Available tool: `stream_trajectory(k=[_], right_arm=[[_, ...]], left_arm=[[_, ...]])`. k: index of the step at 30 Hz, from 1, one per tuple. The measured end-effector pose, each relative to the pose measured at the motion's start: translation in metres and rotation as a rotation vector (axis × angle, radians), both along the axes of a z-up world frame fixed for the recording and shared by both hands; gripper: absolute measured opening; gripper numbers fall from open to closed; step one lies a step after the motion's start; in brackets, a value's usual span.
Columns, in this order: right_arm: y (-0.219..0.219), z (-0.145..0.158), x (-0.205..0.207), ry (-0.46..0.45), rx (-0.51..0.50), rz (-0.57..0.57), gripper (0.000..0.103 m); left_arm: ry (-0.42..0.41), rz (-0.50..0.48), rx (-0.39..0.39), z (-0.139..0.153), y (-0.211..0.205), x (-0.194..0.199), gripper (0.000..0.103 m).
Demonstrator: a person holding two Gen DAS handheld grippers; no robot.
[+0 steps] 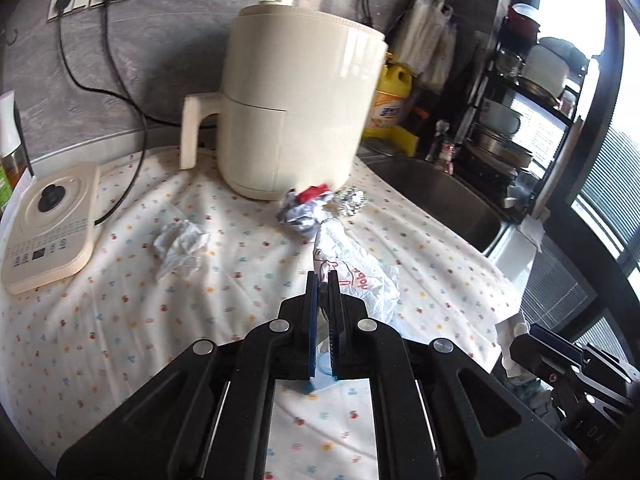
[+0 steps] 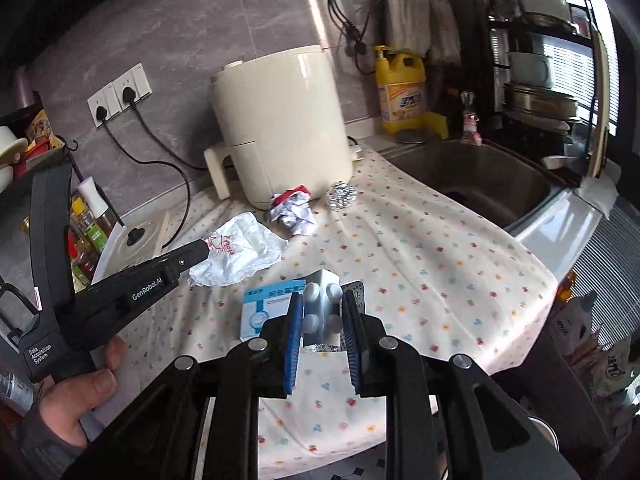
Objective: Collect trash
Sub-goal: 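Carry the bag and blister over the white bin and open both grippers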
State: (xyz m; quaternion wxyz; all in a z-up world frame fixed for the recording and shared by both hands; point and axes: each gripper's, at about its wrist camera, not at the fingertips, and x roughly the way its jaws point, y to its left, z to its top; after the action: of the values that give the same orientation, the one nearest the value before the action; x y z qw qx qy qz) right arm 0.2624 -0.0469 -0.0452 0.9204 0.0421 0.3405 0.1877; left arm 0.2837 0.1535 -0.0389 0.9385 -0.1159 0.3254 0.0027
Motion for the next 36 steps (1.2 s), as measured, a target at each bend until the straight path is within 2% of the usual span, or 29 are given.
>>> stream_trajectory(k=[10, 20, 25, 36], right_arm=[[-0.124, 0.0, -0.044, -0.003, 0.032, -0.139, 0.02], [-0.22, -0.023, -0.09, 0.042, 0.043, -0.25, 0.02], [-0.252, -0.038, -0.107, 0.071, 0.031, -0.295, 0.02], [-0.302, -0.084, -0.138, 0.163, 0.008, -0.38, 0.02]], left_arm=[[0.005, -0.133, 0.02, 0.003, -0.122, -0.01, 0.006], [0.055, -0.261, 0.034, -0.021, -0.222, -0.044, 0.006], [0.097, -0.292, 0.022, -0.045, -0.254, -0.056, 0.006], [0.255, -0.397, -0.007, -0.123, -0.314, -0.079, 0.006]])
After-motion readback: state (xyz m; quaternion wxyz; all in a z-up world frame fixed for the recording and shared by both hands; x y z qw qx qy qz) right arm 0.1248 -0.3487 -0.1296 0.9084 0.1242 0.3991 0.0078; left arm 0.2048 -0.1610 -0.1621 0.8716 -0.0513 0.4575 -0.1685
